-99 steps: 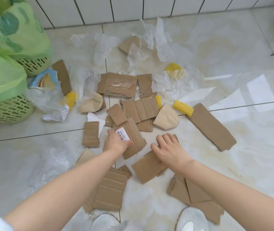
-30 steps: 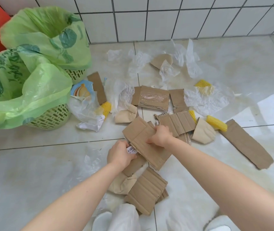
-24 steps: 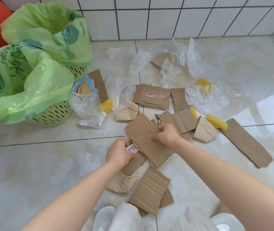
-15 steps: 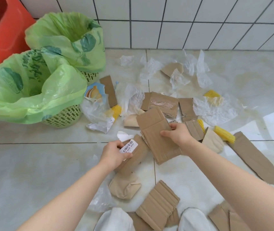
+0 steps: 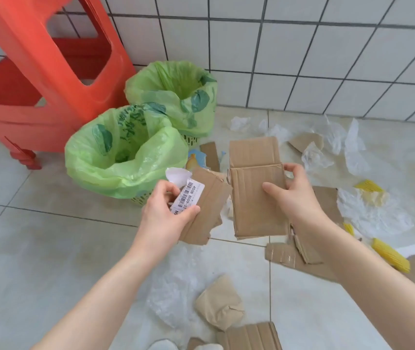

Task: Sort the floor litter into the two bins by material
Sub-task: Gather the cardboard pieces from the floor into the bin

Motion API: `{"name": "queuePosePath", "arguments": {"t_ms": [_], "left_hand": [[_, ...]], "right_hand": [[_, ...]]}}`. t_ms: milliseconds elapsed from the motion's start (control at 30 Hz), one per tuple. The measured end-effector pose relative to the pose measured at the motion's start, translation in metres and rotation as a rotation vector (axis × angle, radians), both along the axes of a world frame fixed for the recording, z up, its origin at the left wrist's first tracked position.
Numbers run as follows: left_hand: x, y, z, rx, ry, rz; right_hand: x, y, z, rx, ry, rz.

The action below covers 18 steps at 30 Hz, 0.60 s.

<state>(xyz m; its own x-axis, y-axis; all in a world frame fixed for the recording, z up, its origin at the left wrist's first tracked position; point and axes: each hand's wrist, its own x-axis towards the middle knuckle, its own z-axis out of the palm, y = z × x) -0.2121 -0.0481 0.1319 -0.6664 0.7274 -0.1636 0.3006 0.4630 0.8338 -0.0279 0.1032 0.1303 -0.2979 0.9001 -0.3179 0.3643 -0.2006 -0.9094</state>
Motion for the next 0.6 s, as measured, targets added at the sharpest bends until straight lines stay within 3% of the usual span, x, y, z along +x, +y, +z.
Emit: {"name": "queuePosePath", "arguments": {"t_ms": [333,600], "left_hand": [[-0.102,0.002,0.06,0.239,0.124,0.264],[-0.17,0.018,0.054,0.335,0.231,0.354]], "right_hand": [[-0.103,0.002,0.072,0.092,-0.009,0.26],[-0.201,0.014,0.093,-0.072,0.209,0.285]]}}
